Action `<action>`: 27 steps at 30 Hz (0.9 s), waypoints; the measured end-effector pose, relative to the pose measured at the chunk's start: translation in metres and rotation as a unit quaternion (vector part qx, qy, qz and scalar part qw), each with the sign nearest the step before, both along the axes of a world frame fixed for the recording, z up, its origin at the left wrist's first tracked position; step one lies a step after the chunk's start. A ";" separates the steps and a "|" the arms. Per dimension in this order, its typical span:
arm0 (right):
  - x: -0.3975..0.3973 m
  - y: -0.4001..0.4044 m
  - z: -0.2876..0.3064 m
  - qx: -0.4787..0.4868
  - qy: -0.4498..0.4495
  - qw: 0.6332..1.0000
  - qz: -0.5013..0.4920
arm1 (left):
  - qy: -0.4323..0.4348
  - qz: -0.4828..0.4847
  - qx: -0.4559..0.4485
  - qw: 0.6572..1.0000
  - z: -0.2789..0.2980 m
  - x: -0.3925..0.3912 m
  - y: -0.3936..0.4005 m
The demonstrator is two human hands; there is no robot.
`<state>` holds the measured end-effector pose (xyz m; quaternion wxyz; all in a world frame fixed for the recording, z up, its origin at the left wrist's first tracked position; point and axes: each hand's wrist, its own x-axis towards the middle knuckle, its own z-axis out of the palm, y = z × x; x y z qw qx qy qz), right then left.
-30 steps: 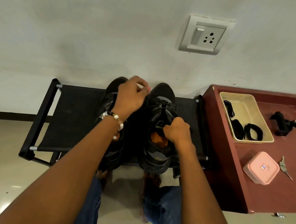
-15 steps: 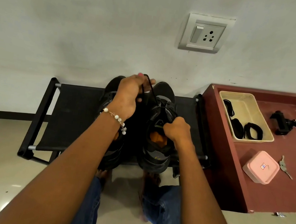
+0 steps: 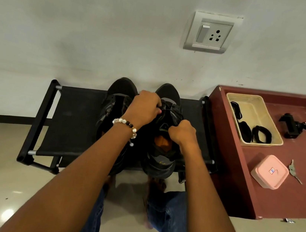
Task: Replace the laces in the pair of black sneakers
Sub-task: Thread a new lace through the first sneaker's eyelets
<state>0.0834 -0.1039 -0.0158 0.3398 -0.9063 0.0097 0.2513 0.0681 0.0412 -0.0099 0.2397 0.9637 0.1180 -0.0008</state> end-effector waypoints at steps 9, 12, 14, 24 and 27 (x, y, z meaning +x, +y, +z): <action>0.000 0.000 -0.001 0.010 0.007 1.000 -0.018 | -0.018 0.173 -0.213 0.961 0.007 -0.001 0.016; 0.000 0.001 -0.002 0.010 0.008 1.000 -0.025 | -0.091 0.267 -0.555 0.783 0.026 -0.002 0.016; 0.000 0.002 -0.002 0.010 0.010 0.999 -0.030 | -0.151 0.258 -0.708 0.639 0.036 -0.007 0.019; 0.001 0.004 -0.001 0.035 -0.035 0.998 -0.025 | -0.086 0.099 -0.152 0.980 0.009 -0.010 0.012; 0.000 0.006 -0.001 0.034 -0.055 0.998 -0.030 | 0.006 0.042 -0.004 0.999 0.002 -0.009 0.004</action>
